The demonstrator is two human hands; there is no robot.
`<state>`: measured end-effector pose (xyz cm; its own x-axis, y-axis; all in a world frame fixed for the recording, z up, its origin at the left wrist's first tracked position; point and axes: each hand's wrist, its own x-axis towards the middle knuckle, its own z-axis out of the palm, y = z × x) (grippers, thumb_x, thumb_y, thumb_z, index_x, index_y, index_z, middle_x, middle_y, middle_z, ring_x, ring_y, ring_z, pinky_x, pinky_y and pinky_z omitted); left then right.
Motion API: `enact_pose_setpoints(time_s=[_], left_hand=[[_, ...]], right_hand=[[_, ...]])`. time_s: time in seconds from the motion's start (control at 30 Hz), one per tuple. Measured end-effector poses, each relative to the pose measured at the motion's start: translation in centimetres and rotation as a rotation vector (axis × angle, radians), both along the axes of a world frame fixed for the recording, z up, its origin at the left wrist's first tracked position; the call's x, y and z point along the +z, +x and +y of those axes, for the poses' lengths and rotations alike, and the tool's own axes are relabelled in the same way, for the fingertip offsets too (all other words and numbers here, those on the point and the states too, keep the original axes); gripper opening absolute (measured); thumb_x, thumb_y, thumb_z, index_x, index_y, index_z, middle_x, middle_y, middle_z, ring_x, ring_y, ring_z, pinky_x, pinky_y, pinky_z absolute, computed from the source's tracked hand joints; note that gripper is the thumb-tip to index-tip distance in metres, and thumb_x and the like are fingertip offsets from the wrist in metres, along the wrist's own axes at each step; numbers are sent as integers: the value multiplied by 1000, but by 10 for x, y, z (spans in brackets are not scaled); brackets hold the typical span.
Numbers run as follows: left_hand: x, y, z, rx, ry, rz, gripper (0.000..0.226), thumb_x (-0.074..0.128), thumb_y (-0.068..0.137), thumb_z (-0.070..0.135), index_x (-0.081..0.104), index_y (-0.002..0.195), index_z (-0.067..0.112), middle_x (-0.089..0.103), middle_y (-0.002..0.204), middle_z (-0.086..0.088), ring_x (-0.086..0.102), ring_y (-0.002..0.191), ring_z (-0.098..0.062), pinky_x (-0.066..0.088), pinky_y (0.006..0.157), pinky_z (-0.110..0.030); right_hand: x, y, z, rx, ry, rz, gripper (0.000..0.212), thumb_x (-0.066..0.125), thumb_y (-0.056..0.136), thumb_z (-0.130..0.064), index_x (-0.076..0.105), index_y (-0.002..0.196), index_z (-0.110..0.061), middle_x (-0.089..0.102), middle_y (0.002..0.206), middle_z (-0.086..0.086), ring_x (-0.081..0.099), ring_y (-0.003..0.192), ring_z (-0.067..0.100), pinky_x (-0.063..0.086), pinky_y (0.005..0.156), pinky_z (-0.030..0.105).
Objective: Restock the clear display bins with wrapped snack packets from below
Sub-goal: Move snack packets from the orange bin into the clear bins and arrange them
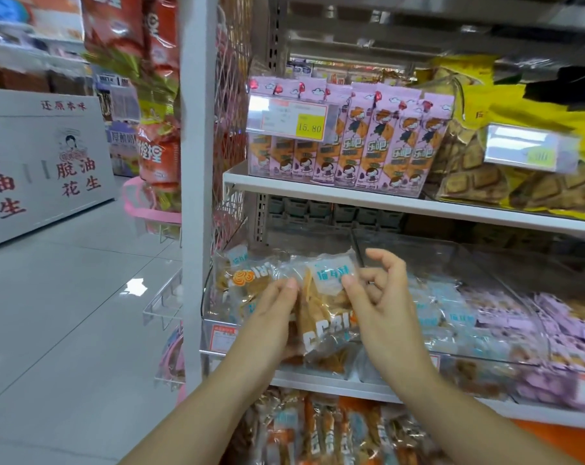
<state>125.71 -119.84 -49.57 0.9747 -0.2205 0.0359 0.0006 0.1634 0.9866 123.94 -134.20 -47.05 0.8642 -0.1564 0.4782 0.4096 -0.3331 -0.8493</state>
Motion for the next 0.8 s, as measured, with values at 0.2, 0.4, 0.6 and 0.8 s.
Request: enact_pose_setpoints(time_s=[0.2,0.4,0.6,0.8], left_hand=[[0,-5,1,31,-26,-18,68,81,65,52,52,121,24,69,112,-1,67,100,-14,51,85,-38],[0,-4,6,4,-163,56,85,82,60,45,46,132,18,71,109,-3,67,105,-19,46,100,-49],[11,-1,16,116,-84,-31,56,77,62,33,59,113,17,72,103,-4,70,89,-16,52,72,-32],[10,21,41,351,53,-145,36,74,78,27,61,109,14,71,101,-2,64,77,-11,44,51,-15]], right_hand=[[-23,-4,10,-49,-484,-175,30,32,95,-55,27,125,-62,33,135,-22,33,123,-5,30,102,23],[-26,3,-1,99,-641,-94,62,16,82,-79,-19,131,-65,-17,149,-34,-6,140,-9,13,111,24],[-19,6,0,135,-704,-35,64,15,81,-79,-20,132,-62,-12,148,-36,-2,139,-12,13,112,23],[-4,63,-23,-46,-966,167,57,46,98,-33,21,149,-24,37,148,0,42,127,19,32,106,33]])
